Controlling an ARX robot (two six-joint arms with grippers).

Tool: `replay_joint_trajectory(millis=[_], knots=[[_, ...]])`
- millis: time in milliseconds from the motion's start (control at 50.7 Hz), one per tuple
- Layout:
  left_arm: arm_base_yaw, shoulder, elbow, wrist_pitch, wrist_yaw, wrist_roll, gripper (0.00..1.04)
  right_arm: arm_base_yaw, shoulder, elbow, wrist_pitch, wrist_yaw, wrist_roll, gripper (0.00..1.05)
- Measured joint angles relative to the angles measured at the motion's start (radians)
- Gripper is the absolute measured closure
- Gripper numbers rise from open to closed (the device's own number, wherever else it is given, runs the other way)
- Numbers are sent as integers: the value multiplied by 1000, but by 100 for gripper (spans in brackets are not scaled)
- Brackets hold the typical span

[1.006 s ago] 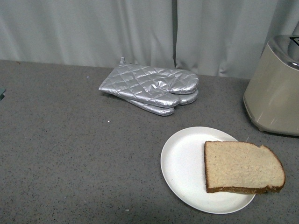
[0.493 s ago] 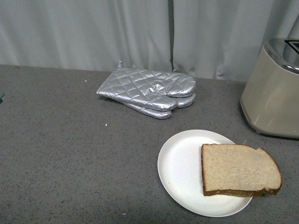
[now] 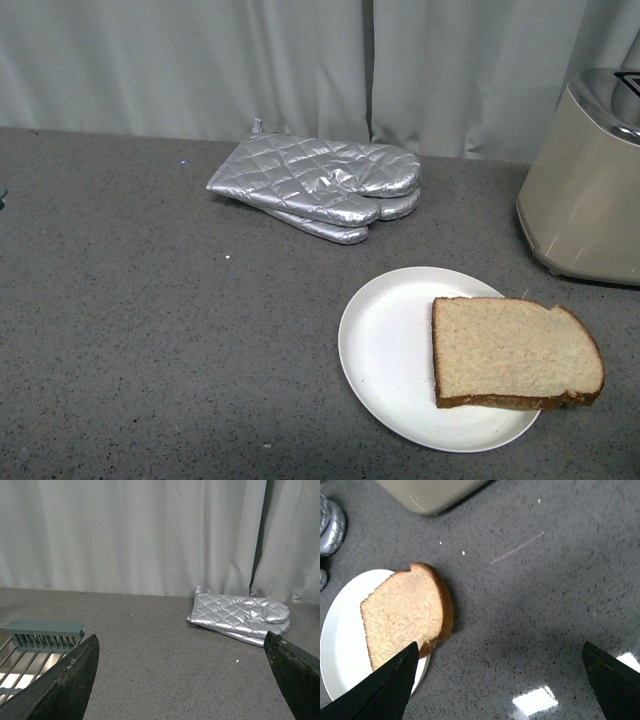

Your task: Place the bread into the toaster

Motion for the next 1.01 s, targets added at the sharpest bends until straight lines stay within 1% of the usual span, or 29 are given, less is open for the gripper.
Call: replay_joint_trajectory(millis=[138,296,414,552,710,1006], knots=[[0,0,0,0,-1,0,7,12,124,-19,110,-6,57,9],[0,0,0,0,0,0,7,54,312,-29,331,-22,138,9],[0,0,0,0,0,0,7,80,438,-19,439,-22,187,9],[0,0,0,0,0,0,7,106,534,16,498,-19,225,9],[0,0,0,0,0,0,7,117,621,56,548,-18,253,9],[0,0,0,0,0,0,7,117,727,140,564,-14,280,9]])
